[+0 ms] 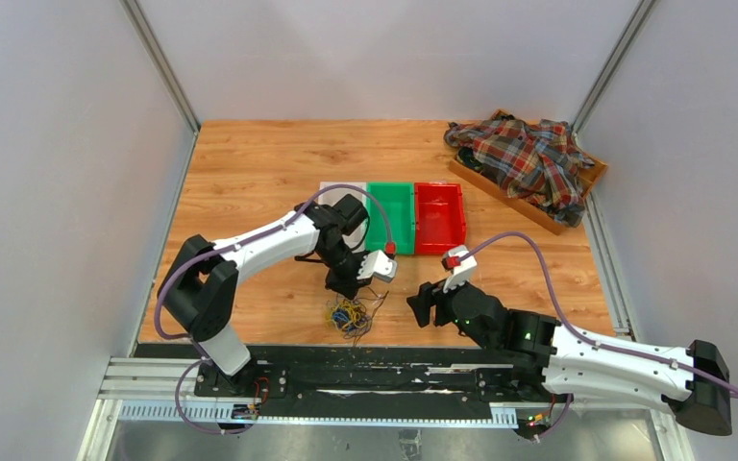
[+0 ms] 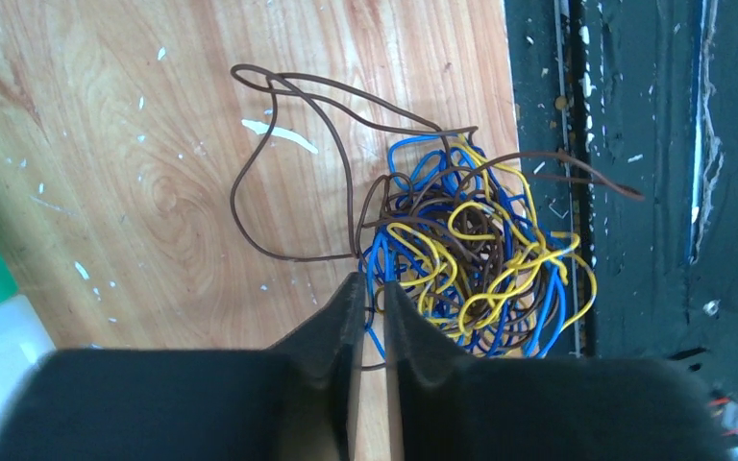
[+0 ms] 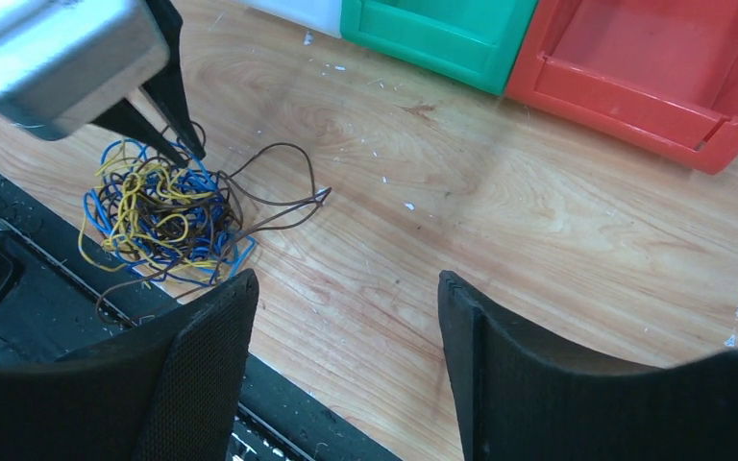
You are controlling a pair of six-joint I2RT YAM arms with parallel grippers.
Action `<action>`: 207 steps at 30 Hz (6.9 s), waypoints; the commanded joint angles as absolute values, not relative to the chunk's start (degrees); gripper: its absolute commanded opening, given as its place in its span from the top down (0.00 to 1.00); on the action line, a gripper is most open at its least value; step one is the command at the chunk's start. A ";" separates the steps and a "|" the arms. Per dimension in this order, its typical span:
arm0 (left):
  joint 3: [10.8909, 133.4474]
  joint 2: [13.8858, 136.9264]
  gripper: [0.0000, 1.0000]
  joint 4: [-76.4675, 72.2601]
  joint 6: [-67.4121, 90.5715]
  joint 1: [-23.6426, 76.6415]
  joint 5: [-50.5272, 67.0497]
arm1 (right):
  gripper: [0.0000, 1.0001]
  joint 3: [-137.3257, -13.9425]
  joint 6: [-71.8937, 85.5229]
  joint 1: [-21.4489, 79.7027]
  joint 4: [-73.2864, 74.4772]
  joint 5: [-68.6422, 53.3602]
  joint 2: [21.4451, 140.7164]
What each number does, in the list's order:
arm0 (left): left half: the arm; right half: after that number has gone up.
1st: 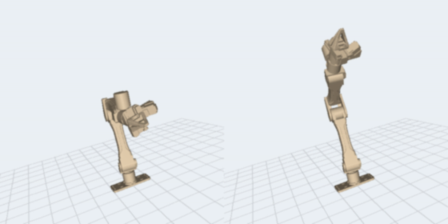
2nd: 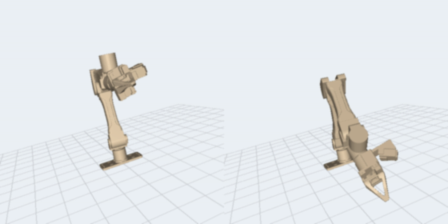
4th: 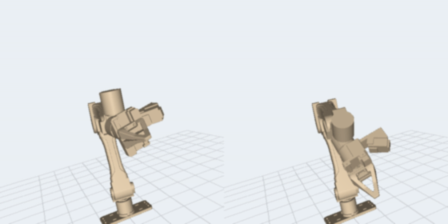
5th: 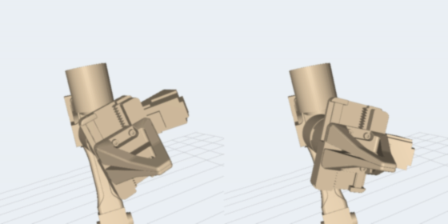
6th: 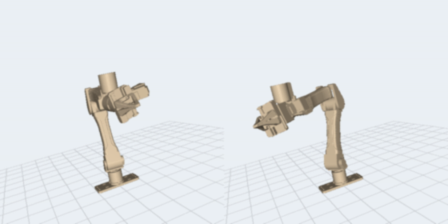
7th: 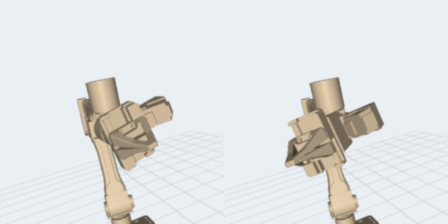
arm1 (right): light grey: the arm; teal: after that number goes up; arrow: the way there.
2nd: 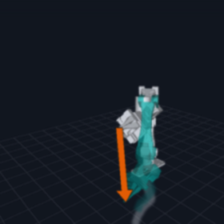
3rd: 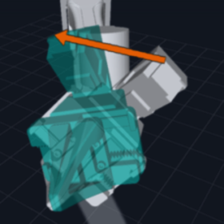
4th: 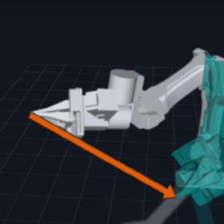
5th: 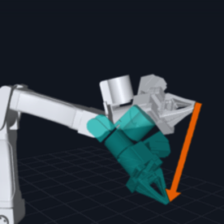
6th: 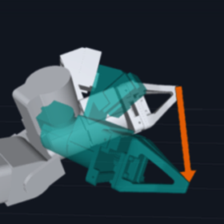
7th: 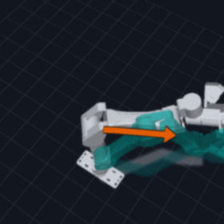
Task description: Untangle the cables
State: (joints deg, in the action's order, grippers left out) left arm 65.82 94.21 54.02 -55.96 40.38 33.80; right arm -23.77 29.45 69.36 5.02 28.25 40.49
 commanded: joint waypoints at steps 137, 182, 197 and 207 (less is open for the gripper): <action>142.68 75.62 1.00 51.35 -39.77 41.84 -9.59 | 0.51 -30.52 16.61 69.70 -53.81 20.20 100.44; 91.49 66.96 0.99 30.68 -39.19 41.84 -13.59 | 0.28 -26.02 19.89 60.96 -23.87 21.59 54.91; 92.90 76.83 1.00 19.43 -49.33 41.75 -19.37 | 0.32 -21.38 22.57 59.68 -19.69 29.45 49.38; 111.42 81.73 1.00 23.63 -46.82 41.48 -17.80 | 0.33 -20.90 23.47 59.68 -19.93 30.15 51.08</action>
